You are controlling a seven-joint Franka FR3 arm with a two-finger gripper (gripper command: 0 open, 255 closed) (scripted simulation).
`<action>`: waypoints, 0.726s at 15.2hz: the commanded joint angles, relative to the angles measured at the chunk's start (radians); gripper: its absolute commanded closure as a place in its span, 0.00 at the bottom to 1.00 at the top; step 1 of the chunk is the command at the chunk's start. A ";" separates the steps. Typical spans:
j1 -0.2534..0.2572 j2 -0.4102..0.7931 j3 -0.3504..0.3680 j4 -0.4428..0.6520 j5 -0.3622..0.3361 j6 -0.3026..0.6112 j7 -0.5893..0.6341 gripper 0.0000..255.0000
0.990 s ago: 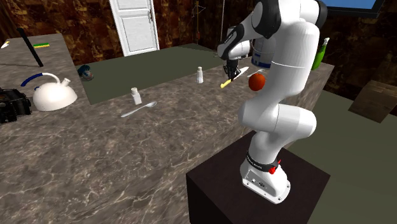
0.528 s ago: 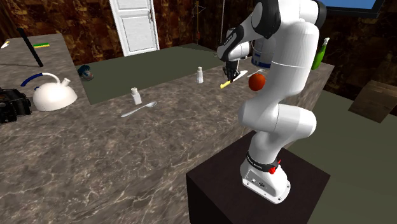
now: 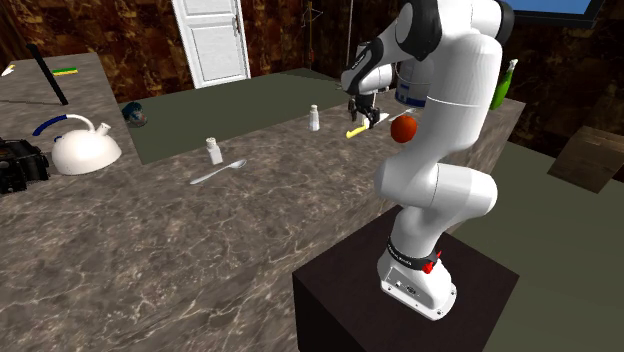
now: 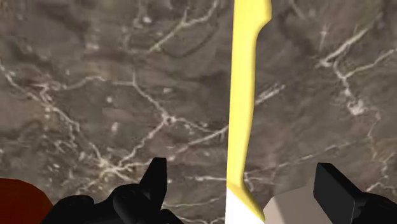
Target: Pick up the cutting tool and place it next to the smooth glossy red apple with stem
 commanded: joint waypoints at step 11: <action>-0.007 -0.083 0.016 0.018 0.064 -0.089 -0.042 0.00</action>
